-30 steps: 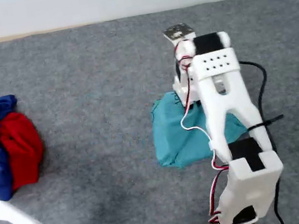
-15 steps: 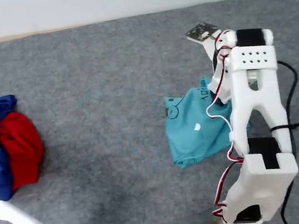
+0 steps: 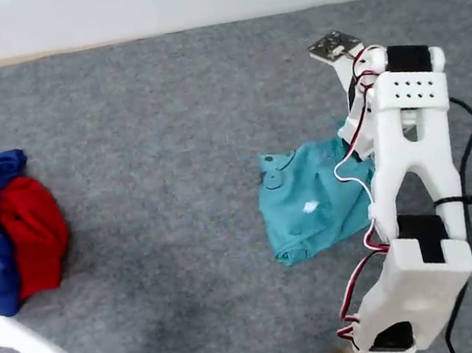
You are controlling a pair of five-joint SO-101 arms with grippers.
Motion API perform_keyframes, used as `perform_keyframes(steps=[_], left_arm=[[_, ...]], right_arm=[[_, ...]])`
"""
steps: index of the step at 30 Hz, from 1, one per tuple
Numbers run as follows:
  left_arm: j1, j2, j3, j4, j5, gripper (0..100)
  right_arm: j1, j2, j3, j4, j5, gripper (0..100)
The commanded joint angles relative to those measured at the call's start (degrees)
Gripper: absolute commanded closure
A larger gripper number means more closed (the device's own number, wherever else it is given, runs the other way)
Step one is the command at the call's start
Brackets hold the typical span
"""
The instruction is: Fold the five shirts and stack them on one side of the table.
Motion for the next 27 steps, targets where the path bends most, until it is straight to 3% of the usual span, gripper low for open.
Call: perform_keyframes(steps=[1, 10, 17, 27], left_arm=[[0.35, -2.55, -0.75, 0.53, -0.09, 85], [0.35, -2.55, -0.75, 0.53, -0.09, 85], [0.35, -2.55, -0.75, 0.53, -0.09, 85], [0.53, -8.62, -1.01, 3.16, -0.18, 85]], right_arm=[[0.66, -0.66, -5.98, 2.24, -2.81, 71.0], [-3.82, -2.59, -13.19, 5.49, -4.40, 72.1], [-10.68, -3.30, -7.03, 5.49, -4.40, 99.8], [-9.45, -18.77, 9.58, 5.67, -7.56, 98.9]])
